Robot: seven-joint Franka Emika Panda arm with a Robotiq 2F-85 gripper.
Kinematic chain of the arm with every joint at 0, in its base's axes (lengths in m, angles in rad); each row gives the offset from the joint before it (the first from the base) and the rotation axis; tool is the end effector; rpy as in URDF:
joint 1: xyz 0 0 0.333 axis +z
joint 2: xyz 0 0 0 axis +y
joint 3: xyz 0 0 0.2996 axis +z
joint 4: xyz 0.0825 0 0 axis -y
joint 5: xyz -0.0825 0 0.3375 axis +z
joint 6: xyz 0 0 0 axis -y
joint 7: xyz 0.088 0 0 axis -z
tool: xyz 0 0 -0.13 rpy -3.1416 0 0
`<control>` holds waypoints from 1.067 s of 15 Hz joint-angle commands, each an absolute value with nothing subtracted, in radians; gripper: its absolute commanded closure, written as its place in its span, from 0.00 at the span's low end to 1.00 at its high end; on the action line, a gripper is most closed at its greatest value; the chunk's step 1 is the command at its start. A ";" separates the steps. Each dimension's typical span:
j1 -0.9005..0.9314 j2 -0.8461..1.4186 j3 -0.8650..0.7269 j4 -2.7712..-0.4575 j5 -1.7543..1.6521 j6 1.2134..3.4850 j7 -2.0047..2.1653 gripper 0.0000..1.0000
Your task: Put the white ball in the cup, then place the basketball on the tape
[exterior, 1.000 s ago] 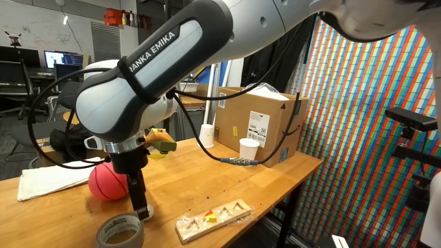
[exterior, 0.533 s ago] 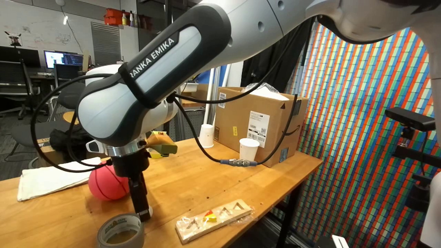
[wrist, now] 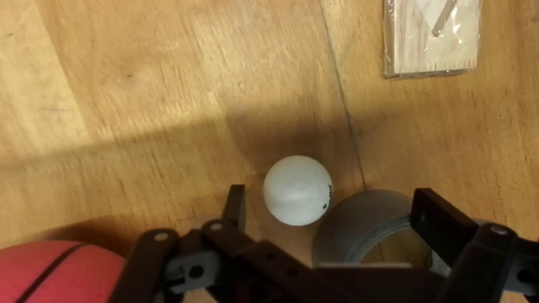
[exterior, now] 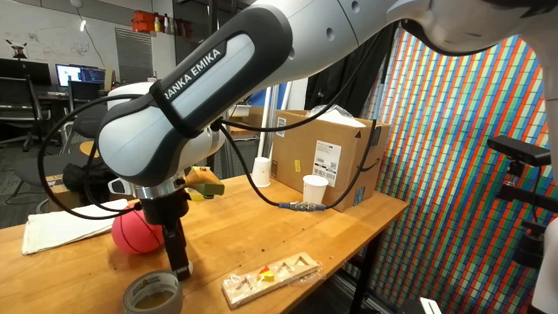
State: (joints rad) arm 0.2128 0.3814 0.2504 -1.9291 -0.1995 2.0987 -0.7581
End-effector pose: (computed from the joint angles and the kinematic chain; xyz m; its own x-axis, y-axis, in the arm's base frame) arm 0.5027 0.2313 0.2742 0.2252 0.9571 -0.1821 0.9649 -0.2449 -0.0942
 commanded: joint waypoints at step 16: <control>0.218 0.368 0.244 -1.895 -0.335 2.066 -0.838 0.00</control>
